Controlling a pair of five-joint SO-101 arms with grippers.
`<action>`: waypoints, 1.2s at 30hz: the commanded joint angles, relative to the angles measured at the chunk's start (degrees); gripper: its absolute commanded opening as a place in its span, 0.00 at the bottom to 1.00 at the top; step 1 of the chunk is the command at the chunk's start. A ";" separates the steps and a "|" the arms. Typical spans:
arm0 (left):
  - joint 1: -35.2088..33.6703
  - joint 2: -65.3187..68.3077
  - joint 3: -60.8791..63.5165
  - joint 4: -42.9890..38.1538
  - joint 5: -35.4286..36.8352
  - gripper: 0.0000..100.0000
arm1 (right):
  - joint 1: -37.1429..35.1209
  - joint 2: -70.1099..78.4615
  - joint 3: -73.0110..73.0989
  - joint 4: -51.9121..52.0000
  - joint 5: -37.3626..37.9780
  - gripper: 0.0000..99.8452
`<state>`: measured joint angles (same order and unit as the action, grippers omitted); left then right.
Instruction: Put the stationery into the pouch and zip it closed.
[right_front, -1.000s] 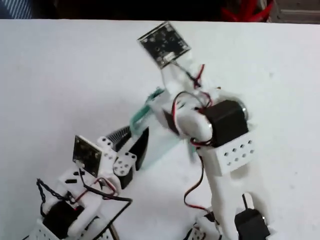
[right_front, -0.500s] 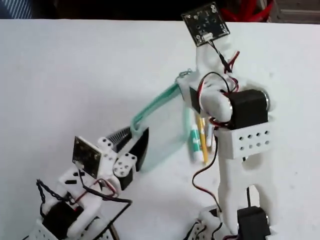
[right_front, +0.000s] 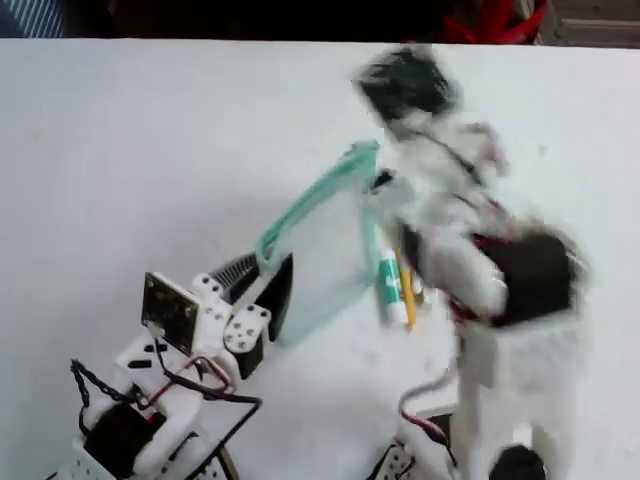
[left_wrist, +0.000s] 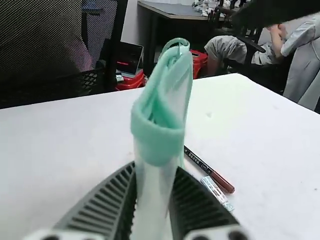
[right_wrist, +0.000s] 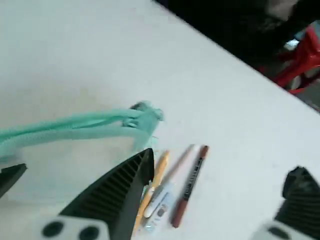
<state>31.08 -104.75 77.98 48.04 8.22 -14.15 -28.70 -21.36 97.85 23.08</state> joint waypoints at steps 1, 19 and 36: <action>1.63 0.22 2.81 -5.19 0.62 0.02 | 11.91 -3.30 -2.81 -1.01 2.11 0.41; -11.21 0.04 -0.09 -6.24 -8.18 0.02 | 27.21 20.79 10.73 -8.22 7.38 0.28; -10.95 0.04 3.96 -5.80 -8.18 0.03 | 20.44 44.00 16.97 -25.80 7.21 0.23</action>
<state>20.70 -104.92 81.76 42.51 1.01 8.00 14.73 -4.04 74.37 30.02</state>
